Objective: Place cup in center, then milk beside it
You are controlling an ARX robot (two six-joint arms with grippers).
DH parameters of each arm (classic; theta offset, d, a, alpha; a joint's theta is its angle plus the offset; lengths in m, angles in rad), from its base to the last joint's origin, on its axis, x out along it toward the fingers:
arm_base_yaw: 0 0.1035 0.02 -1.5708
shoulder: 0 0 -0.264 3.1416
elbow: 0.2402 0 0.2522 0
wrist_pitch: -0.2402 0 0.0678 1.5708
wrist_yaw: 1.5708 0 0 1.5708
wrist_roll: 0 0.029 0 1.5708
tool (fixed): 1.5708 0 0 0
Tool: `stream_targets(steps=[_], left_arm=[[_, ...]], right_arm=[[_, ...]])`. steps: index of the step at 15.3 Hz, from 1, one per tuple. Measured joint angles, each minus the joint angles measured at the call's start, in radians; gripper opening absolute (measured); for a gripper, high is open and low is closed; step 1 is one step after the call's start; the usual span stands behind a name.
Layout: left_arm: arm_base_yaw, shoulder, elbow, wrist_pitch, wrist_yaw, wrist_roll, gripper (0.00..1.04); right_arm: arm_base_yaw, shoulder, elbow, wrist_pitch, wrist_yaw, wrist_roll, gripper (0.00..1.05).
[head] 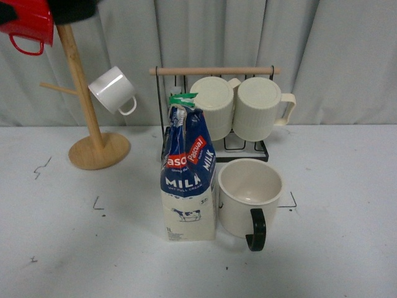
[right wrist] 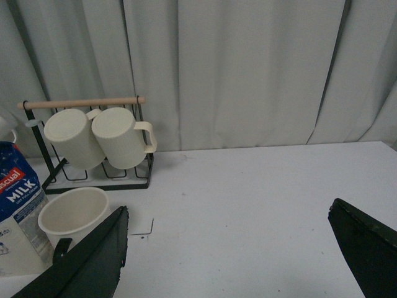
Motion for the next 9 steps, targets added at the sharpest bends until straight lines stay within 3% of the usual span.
stream_targets(steps=[1, 2, 3, 6, 9], left_arm=[[0.008, -0.017, -0.026, 0.058, -0.023, 0.019, 0.94], [0.078, -0.131, -0.151, 0.173, -0.054, 0.106, 0.78], [0.146, -0.245, -0.296, 0.195, -0.024, 0.158, 0.55], [0.213, -0.392, -0.448, 0.194, 0.059, 0.180, 0.04], [0.258, -0.499, -0.523, 0.148, 0.110, 0.182, 0.02]], right_arm=[[0.000, 0.000, 0.000, 0.000, 0.000, 0.000, 0.98], [0.000, 0.000, 0.000, 0.000, 0.000, 0.000, 0.98], [0.000, 0.000, 0.000, 0.000, 0.000, 0.000, 0.98], [0.000, 0.000, 0.000, 0.000, 0.000, 0.000, 0.98], [0.000, 0.000, 0.000, 0.000, 0.000, 0.000, 0.98]])
